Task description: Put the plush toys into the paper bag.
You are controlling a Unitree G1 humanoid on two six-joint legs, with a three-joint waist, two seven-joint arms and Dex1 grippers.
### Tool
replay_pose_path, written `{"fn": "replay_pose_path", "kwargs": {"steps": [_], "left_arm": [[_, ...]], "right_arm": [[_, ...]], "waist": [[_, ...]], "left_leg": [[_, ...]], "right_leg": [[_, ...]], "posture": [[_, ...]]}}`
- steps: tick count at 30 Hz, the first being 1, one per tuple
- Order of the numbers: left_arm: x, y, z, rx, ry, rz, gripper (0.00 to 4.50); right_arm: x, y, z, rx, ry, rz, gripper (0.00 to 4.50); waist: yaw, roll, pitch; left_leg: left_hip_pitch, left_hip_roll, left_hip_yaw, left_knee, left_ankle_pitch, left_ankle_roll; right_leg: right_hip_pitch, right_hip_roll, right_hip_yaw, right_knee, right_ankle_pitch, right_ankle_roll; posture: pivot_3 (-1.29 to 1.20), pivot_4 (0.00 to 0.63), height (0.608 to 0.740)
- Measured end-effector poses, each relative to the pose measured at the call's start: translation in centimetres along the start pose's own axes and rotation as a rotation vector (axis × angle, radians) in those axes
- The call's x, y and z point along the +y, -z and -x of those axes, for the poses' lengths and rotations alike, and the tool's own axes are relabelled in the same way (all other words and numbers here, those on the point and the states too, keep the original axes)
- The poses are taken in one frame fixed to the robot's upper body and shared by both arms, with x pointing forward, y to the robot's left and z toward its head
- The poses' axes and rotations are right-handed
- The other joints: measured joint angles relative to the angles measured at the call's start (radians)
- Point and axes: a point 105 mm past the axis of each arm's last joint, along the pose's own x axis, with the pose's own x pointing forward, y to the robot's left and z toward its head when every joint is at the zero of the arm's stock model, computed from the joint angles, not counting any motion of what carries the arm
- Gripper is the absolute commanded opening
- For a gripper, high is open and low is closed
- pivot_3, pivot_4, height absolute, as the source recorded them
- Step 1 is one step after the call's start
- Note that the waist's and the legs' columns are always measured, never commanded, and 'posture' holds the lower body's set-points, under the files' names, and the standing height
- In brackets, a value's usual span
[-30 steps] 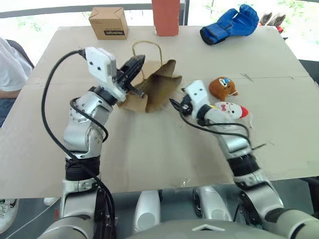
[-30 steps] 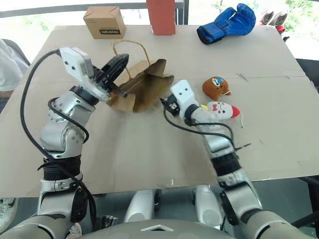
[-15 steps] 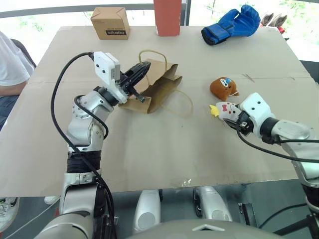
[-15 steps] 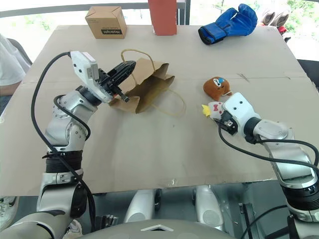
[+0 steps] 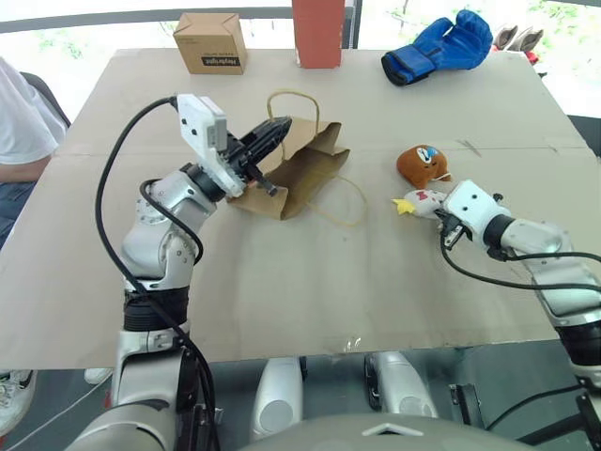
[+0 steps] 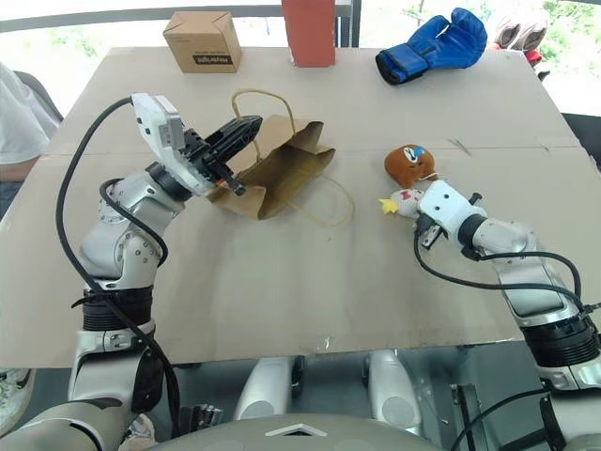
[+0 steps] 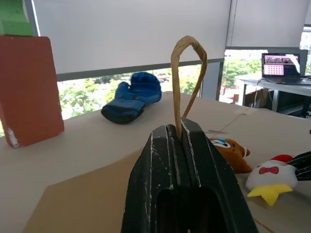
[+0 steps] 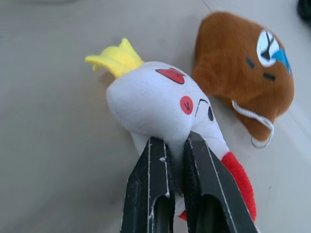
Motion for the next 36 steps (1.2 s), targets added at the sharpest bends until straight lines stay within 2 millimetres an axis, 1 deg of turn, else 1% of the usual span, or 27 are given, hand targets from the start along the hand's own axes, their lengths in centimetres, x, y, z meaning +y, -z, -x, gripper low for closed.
{"fn": "replay_pose_path", "kwargs": {"steps": [1,2,6,8,10,14,17,22,24,26,28,30,31,33,35,36], "left_arm": [[-0.1,0.0,0.0,0.002,0.004,0.016,0.00],[-0.2,0.1,0.0,0.006,0.007,0.033,0.00],[-0.3,0.4,-0.1,0.026,0.012,0.088,0.00],[-0.7,0.5,-0.2,0.030,0.037,0.103,0.00],[-0.9,0.3,-0.5,0.024,0.055,0.109,0.00],[-1.1,-0.3,-0.9,0.003,0.074,0.111,0.00],[-1.7,-0.4,-1.2,-0.013,0.094,0.143,0.00],[-3.0,-1.3,-1.5,-0.043,0.139,0.154,0.00],[-3.4,-1.2,-1.2,-0.044,0.145,0.158,0.00],[-3.5,-0.7,-0.9,-0.032,0.140,0.171,0.00],[-3.5,-0.2,-0.6,-0.021,0.128,0.181,0.00],[-3.4,0.1,-0.4,-0.014,0.114,0.185,0.00],[-3.3,0.2,-0.2,-0.015,0.108,0.183,0.00],[-2.9,0.2,0.1,-0.013,0.088,0.159,0.00],[-2.7,0.3,0.4,-0.010,0.078,0.144,0.00],[-2.3,0.4,0.8,-0.002,0.059,0.132,0.00]], "right_arm": [[0.1,-0.9,0.0,-0.035,-0.002,0.014,0.03],[0.1,-2.2,-0.1,-0.081,-0.001,0.035,0.03],[0.4,-8.0,-0.9,-0.257,-0.002,0.157,0.03],[1.5,-10.9,-1.9,-0.340,-0.032,0.202,0.03],[2.3,-12.4,-2.6,-0.382,-0.059,0.243,0.03],[2.8,-13.3,-4.7,-0.378,-0.081,0.315,0.03],[4.0,-13.8,-6.9,-0.380,-0.124,0.367,0.03],[6.2,-14.6,-9.9,-0.405,-0.196,0.399,0.03],[6.7,-15.5,-10.8,-0.437,-0.215,0.395,0.03],[7.5,-16.4,-11.2,-0.463,-0.268,0.374,0.03],[8.6,-16.5,-11.4,-0.482,-0.345,0.347,0.65],[8.8,-16.0,-11.5,-0.481,-0.378,0.344,1.35],[8.8,-15.8,-11.5,-0.479,-0.381,0.341,1.89],[8.1,-15.3,-10.9,-0.481,-0.373,0.297,2.80],[7.2,-14.6,-10.0,-0.478,-0.362,0.261,2.80],[6.0,-13.4,-8.6,-0.454,-0.347,0.198,2.80]], "waist": [[0.000,0.000,0.000],[-0.001,0.000,0.000],[-0.002,0.000,0.000],[0.000,0.000,0.000],[0.003,0.000,0.000],[0.007,0.000,0.000],[0.001,0.000,0.000],[-0.003,0.000,0.001],[-0.005,0.000,0.001],[-0.009,0.000,0.001],[-0.008,0.000,0.001],[-0.003,0.000,0.001],[-0.002,0.001,0.001],[0.001,0.001,0.001],[0.005,0.001,0.001],[0.007,0.001,0.001]], "left_leg": [[0.000,0.000,0.000,0.000,0.000,0.000],[0.000,0.000,0.000,0.000,0.000,0.000],[0.000,0.000,0.000,0.000,0.000,0.000],[0.000,0.000,0.000,0.000,0.000,0.000],[0.000,0.000,0.000,0.000,0.000,0.000],[-0.001,0.000,0.000,0.001,0.000,0.000],[-0.001,0.000,0.000,0.001,0.000,0.000],[-0.001,0.000,-0.001,-0.001,0.000,0.000],[-0.001,0.000,-0.001,-0.001,0.000,0.000],[-0.001,0.000,-0.001,-0.001,0.000,0.000],[-0.001,0.000,-0.001,-0.001,0.000,0.000],[-0.001,0.000,-0.001,0.000,0.000,0.000],[-0.001,0.000,-0.001,0.000,0.000,0.000],[-0.001,0.000,-0.001,0.000,0.000,0.000],[-0.001,0.000,-0.001,0.000,0.000,0.000],[-0.001,0.000,-0.001,0.000,0.000,0.000]], "right_leg": [[0.000,0.000,0.000,0.000,0.000,0.000],[0.000,0.000,0.000,0.000,0.000,0.000],[0.000,0.000,0.000,0.001,0.000,0.000],[0.000,0.000,0.000,0.001,0.000,0.000],[0.000,0.000,0.000,0.000,0.000,0.000],[0.000,0.000,0.000,-0.001,0.000,0.000],[0.000,0.000,0.000,0.000,0.000,0.000],[-0.001,0.000,0.000,0.001,0.000,0.000],[-0.001,0.001,0.000,0.001,0.000,0.000],[-0.001,0.001,0.000,0.002,0.000,0.000],[-0.001,0.001,-0.001,0.001,0.000,0.000],[0.000,0.000,-0.001,0.001,0.000,0.000],[-0.001,0.000,-0.001,0.001,0.000,0.000],[0.000,0.000,-0.001,0.002,0.000,0.000],[-0.001,0.000,-0.001,0.001,0.000,0.000],[0.000,0.000,-0.001,0.001,0.000,0.000]], "posture": [[0.00,0.150,0.740],[0.00,0.150,0.740],[0.00,0.150,0.740],[0.00,0.150,0.740],[0.00,0.150,0.740],[0.00,0.150,0.740],[0.00,0.150,0.740],[0.00,0.150,0.740],[0.00,0.150,0.740],[0.00,0.150,0.740],[0.00,0.150,0.740],[0.00,0.150,0.740],[0.00,0.150,0.740],[0.00,0.150,0.740],[0.00,0.150,0.740],[0.00,0.150,0.740]]}}
